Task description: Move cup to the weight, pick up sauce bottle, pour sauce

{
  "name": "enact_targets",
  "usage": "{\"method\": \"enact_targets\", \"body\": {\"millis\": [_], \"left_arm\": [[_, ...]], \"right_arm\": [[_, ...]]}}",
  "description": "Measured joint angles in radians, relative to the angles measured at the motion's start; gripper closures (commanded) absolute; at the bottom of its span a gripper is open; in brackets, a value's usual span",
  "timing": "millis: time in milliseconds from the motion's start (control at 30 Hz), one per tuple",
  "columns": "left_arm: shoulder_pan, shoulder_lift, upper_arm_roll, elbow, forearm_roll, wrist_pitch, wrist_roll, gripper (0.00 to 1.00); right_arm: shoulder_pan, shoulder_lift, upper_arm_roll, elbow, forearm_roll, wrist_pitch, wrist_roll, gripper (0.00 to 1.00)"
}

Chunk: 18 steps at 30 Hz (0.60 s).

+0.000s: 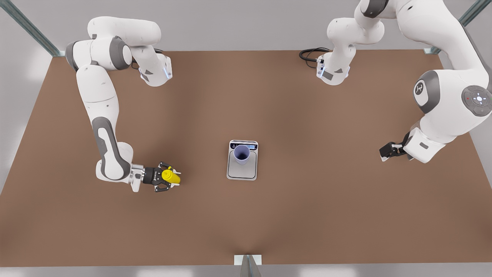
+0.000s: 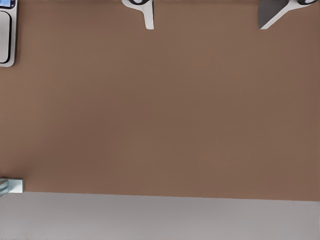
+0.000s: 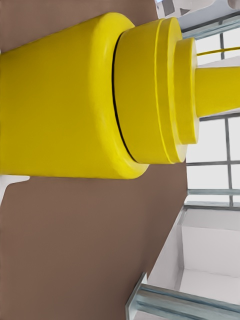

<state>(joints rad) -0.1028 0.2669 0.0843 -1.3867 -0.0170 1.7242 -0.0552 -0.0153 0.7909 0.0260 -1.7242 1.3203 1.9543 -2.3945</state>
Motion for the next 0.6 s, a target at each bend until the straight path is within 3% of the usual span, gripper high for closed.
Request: {"method": "enact_targets", "body": {"millis": [133, 233, 267, 300, 333, 600], "left_arm": [[0.0, 0.0, 0.0, 0.0, 0.0, 0.0, 0.0, 0.0], [0.0, 0.0, 0.0, 0.0, 0.0, 0.002, 0.0, 0.0], [0.0, 0.0, 0.0, 0.0, 0.0, 0.001, 0.0, 0.0], [0.0, 0.0, 0.0, 0.0, 0.0, 0.001, 0.0, 0.0], [0.0, 0.0, 0.0, 0.0, 0.0, 0.002, 0.0, 0.0], [0.0, 0.0, 0.0, 0.0, 0.0, 0.0, 0.0, 0.0]], "right_arm": [[-0.001, 0.004, 0.0, 0.006, 0.002, -0.001, 0.002, 0.24], [-0.002, 0.004, 0.0, 0.006, 0.002, -0.002, 0.002, 0.24], [-0.002, 0.004, 0.0, 0.006, 0.002, -0.002, 0.002, 0.19], [-0.002, 0.004, 0.0, 0.006, 0.002, -0.004, 0.005, 0.03], [-0.003, 0.005, 0.0, 0.006, 0.002, -0.006, 0.006, 0.0], [-0.041, -0.007, -0.002, -0.027, -0.015, -0.015, 0.005, 0.0]]}}
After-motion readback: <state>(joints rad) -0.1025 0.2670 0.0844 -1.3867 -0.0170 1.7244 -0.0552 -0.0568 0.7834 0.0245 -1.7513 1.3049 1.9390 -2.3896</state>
